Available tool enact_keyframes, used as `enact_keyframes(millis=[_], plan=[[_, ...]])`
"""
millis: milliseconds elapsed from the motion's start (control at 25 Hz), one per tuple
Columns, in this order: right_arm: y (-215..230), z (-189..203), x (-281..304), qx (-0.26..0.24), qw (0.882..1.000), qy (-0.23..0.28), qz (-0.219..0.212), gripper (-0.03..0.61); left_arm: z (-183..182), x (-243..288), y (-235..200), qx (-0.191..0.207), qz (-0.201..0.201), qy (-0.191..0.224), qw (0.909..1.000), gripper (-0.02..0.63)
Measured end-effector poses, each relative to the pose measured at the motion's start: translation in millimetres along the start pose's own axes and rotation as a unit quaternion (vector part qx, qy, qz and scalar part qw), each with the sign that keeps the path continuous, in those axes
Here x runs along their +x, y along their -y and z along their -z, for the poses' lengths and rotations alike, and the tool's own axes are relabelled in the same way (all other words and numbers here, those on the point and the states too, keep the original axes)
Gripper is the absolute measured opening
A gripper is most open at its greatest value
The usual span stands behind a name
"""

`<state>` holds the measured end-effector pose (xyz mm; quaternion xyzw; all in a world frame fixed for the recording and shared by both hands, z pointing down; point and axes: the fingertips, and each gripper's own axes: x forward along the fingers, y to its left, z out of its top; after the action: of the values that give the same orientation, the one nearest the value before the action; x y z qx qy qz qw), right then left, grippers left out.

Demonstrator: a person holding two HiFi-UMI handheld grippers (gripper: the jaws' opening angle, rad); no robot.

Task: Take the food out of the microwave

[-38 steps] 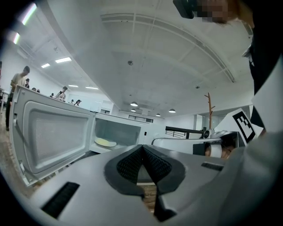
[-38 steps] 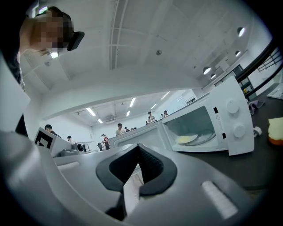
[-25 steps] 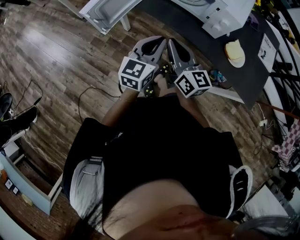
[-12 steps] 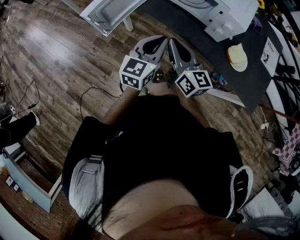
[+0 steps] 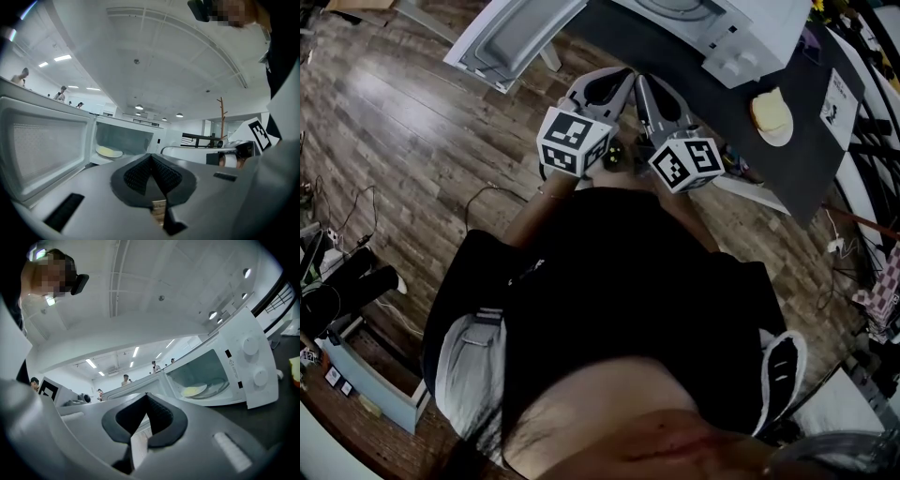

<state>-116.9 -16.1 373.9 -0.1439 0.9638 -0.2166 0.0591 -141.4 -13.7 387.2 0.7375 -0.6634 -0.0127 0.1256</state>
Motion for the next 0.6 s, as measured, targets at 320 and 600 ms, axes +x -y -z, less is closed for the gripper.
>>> enact_keyframes(millis=[320, 600], plan=[[1.2, -12.4, 30.2, -0.015, 0.999, 0.035, -0.029, 0.0, -5.9, 19.0, -24.1, -0.019, 0.007, -0.002, 0.9998, 0.006], [10.5, -20.7, 62.1, -0.019, 0.999, 0.045, -0.019, 0.0, -13.9, 34.5, -42.7, 0.003, 0.02, -0.01, 0.9997, 0.006]])
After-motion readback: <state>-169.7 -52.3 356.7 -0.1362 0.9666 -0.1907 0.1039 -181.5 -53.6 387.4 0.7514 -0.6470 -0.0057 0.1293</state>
